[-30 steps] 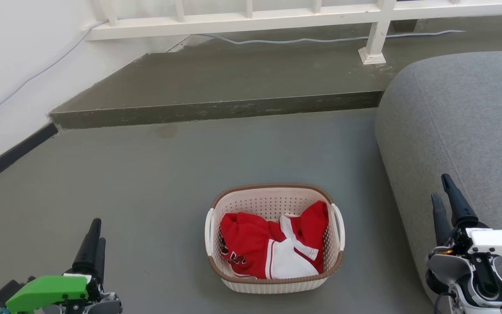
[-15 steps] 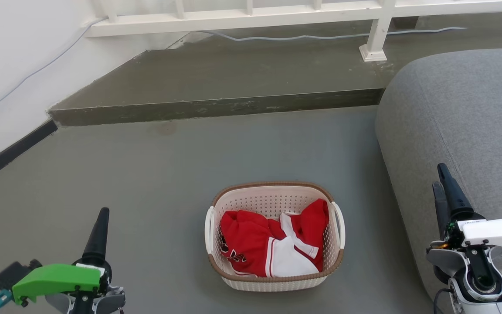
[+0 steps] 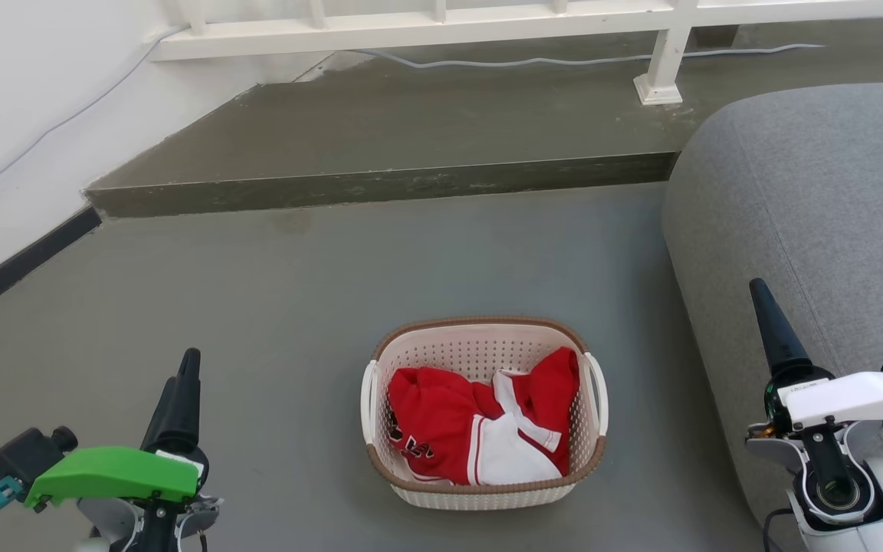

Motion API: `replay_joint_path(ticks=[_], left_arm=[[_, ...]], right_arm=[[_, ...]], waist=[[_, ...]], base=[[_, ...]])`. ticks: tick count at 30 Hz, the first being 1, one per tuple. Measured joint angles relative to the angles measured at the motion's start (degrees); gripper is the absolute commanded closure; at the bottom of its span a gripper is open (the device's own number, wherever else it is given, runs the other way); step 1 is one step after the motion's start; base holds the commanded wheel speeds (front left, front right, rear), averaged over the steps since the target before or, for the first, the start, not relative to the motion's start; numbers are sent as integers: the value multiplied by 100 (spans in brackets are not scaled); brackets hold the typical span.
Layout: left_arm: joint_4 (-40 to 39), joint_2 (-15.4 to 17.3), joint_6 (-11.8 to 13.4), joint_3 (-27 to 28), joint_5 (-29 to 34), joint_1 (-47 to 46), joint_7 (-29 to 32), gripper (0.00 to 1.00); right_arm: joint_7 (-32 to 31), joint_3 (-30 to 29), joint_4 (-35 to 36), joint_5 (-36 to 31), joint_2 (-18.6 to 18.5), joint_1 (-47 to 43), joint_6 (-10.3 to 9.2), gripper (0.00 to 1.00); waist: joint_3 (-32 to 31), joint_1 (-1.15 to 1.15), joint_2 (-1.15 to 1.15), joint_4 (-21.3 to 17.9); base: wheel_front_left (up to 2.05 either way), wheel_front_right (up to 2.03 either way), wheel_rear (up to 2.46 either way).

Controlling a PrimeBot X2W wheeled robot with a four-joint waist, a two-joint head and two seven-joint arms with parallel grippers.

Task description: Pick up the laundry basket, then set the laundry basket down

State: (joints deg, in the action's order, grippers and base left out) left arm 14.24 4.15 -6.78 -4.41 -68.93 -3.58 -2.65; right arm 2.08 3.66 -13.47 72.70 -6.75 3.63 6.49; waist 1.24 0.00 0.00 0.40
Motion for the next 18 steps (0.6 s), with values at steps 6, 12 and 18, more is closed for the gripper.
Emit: replay_joint_path(ticks=[6, 12, 18], left_arm=[[-47, 40, 1, -115, 642, -15, -102, 0], [-124, 42, 24, -236, 1217, -98, -203, 0], [-175, 29, 76, -321, 1709, -120, -303, 0]], right_arm=[[119, 118, -22, -535, -101, 70, 2, 0], [210, 296, -54, -1125, -222, 131, -12, 0], [319, 367, -43, -1548, -224, 222, -78, 0]], waist=[[16, 0, 0, 10], [40, 0, 0, 24], [62, 0, 0, 37]], base=[[0, 0, 0], [0, 0, 0], [0, 0, 0]])
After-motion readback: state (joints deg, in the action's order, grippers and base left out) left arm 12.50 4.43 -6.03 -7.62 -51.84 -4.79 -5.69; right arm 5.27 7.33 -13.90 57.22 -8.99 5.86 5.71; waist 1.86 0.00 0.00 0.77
